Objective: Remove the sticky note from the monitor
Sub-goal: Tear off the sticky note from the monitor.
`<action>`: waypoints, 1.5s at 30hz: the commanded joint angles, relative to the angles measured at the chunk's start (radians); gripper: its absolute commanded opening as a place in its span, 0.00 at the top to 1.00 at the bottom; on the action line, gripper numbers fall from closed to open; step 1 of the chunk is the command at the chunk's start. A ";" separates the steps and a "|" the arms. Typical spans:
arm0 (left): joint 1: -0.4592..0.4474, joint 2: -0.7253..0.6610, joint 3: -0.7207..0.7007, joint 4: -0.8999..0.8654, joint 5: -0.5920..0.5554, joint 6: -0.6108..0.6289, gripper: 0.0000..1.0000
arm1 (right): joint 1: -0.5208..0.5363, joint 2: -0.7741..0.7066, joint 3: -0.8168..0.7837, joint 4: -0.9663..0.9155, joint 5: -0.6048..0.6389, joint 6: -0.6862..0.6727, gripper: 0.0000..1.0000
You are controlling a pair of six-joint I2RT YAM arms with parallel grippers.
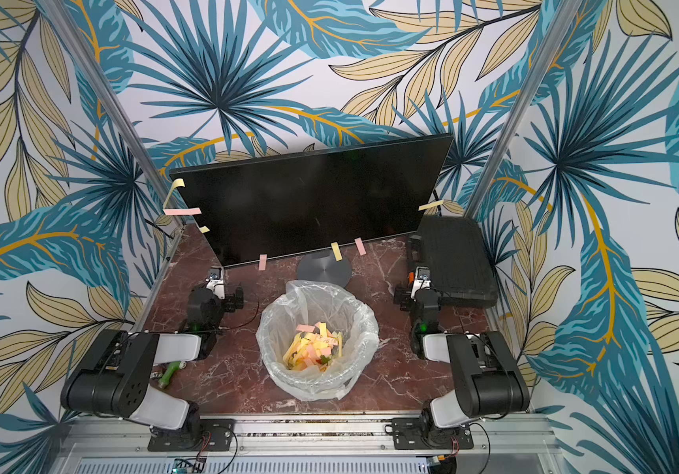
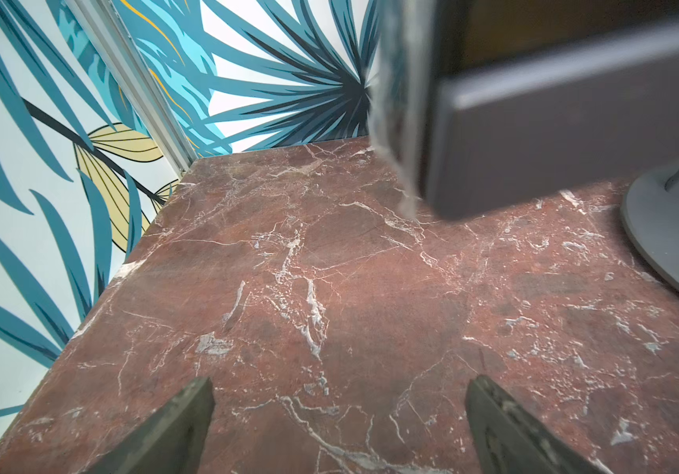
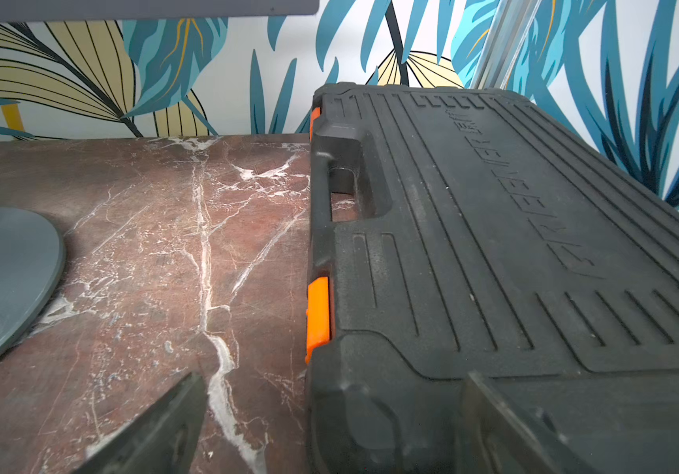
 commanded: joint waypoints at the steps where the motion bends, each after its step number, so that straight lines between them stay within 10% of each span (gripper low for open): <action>1: -0.001 0.003 0.022 0.013 0.004 0.007 0.00 | 0.004 0.008 0.010 0.016 0.012 -0.007 0.01; 20: 0.007 0.000 0.018 0.016 0.022 0.004 0.00 | 0.001 0.010 0.015 0.009 0.005 -0.004 0.01; 26: 0.007 -0.128 -0.093 0.114 -0.127 -0.057 0.00 | 0.001 -0.072 0.052 -0.137 0.045 0.010 0.00; 45: 0.003 -0.948 0.048 -1.010 -0.347 -0.524 0.00 | 0.001 -0.417 0.350 -1.151 0.237 0.477 0.00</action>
